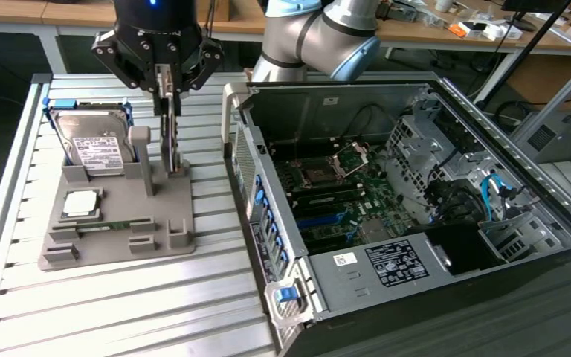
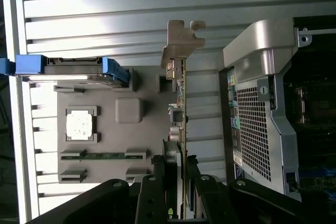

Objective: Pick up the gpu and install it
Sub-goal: 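Pick up the gpu and move the gpu toward the slot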

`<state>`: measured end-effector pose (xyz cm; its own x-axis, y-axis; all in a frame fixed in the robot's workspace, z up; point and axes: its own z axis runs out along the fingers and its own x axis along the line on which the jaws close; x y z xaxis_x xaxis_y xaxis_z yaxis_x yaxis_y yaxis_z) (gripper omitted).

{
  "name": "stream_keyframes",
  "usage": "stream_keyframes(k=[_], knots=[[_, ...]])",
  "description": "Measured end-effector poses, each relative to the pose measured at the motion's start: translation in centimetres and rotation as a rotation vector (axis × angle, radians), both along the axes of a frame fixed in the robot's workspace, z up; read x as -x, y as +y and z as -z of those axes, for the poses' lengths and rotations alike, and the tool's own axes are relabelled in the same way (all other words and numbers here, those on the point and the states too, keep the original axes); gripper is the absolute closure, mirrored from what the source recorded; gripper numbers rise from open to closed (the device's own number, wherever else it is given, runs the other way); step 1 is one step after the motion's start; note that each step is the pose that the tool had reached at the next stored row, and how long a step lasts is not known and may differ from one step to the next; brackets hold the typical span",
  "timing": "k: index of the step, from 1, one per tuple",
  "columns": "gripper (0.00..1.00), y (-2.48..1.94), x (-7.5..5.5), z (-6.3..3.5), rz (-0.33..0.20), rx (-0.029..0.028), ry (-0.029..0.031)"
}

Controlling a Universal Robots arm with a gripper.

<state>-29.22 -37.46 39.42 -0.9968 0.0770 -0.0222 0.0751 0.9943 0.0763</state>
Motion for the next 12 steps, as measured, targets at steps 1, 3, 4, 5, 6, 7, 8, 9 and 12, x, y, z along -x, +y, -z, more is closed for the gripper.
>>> stream_keyframes(k=[1, 3, 4, 5, 6, 7, 8, 9, 12], knots=[[0.73, 0.0, 0.0, -0.04, 0.0, 0.0, 0.0], [0.73, 0.0, 0.0, -0.15, 0.0, 0.0, 0.0], [0.73, 0.0, 0.0, -0.2, 0.0, 0.0, 0.0], [0.73, 0.0, 0.0, -0.25, 0.0, 0.0, 0.0], [0.73, 0.0, 0.0, -0.3, 0.0, 0.0, 0.0], [0.73, 0.0, 0.0, -0.34, 0.0, 0.0, 0.0], [0.73, 0.0, 0.0, -0.4, 0.0, 0.0, 0.0], [0.73, 0.0, 0.0, -0.45, 0.0, 0.0, 0.0], [0.73, 0.0, 0.0, -0.62, 0.0, 0.0, 0.0]])
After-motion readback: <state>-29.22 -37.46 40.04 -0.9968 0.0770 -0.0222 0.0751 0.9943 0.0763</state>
